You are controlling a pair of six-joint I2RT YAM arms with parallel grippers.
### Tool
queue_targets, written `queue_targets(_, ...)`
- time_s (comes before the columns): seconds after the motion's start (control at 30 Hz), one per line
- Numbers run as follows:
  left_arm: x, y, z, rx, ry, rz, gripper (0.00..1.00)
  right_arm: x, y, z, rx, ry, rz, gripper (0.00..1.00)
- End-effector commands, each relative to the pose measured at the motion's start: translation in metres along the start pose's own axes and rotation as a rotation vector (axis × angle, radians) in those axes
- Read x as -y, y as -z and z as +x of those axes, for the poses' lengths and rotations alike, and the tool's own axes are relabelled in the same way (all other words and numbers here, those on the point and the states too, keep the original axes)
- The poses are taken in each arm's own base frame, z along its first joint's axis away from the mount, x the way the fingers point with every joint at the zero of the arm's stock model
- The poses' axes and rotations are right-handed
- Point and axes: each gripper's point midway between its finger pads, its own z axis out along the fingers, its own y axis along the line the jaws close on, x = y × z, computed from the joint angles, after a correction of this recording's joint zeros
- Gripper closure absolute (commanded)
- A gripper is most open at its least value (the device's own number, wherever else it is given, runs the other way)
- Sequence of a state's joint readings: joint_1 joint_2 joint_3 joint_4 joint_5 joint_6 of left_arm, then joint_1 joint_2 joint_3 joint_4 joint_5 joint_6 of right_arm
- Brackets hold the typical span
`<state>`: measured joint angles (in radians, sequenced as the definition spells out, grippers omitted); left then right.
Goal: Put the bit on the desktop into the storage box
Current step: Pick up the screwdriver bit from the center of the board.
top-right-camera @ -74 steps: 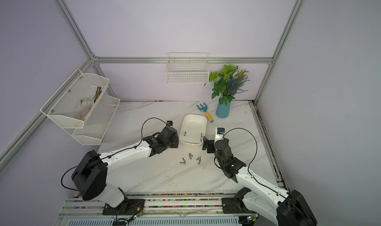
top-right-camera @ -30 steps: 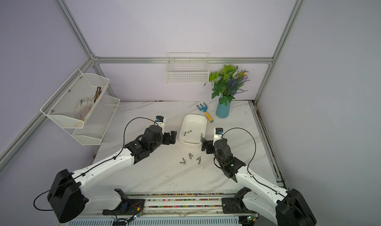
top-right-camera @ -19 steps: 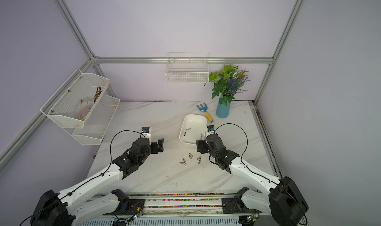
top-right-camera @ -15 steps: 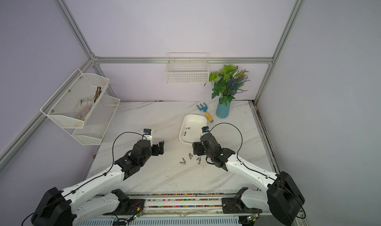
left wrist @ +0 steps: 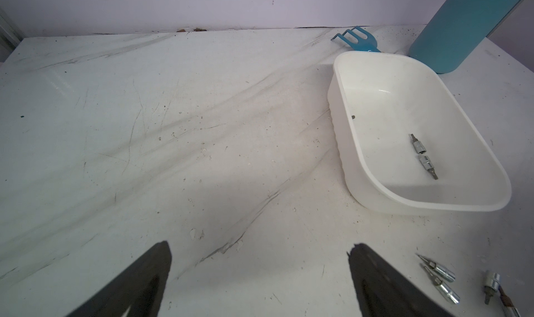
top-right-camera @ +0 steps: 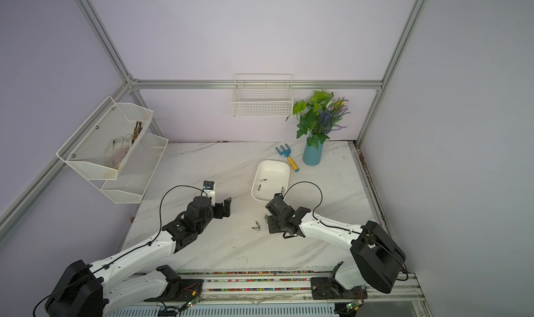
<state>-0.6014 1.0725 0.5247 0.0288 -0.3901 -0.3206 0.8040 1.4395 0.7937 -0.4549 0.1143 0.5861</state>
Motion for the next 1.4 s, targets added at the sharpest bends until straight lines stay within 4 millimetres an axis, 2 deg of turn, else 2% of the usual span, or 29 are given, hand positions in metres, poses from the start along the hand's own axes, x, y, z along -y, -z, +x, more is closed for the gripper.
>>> queue_targets(0.0, 0.000, 0.004, -0.012, 0.051, 0.009, 0.009, 0.00, 0.001, -0.001, 0.001, -0.013, -0.009, 0.024, 0.44)
queue_targets(0.17, 0.001, 0.002, -0.011, 0.043, 0.004, 0.009, 0.00, 0.006, -0.006, 0.006, -0.028, -0.013, 0.054, 0.51)
queue_targets(0.63, 0.002, -0.001, -0.008, 0.030, 0.001, 0.008, 0.00, 0.009, -0.021, 0.008, -0.032, -0.030, 0.075, 0.60)
queue_targets(0.7, 0.003, -0.002, -0.008, 0.029, -0.001, 0.010, 0.00, 0.013, -0.029, 0.014, -0.056, -0.027, 0.097, 0.60)
queue_targets(0.9, 0.003, -0.002, -0.008, 0.027, -0.001, 0.011, 0.00, 0.019, -0.034, 0.017, -0.060, -0.026, 0.133, 0.64)
queue_targets(1.07, 0.002, -0.002, -0.008, 0.027, -0.001, 0.008, 0.00, 0.025, -0.032, 0.018, -0.061, -0.035, 0.157, 0.73)
queue_targets(1.37, 0.003, -0.002, -0.009, 0.030, 0.001, 0.010, 0.00, 0.034, -0.027, 0.025, -0.080, -0.043, 0.194, 0.77)
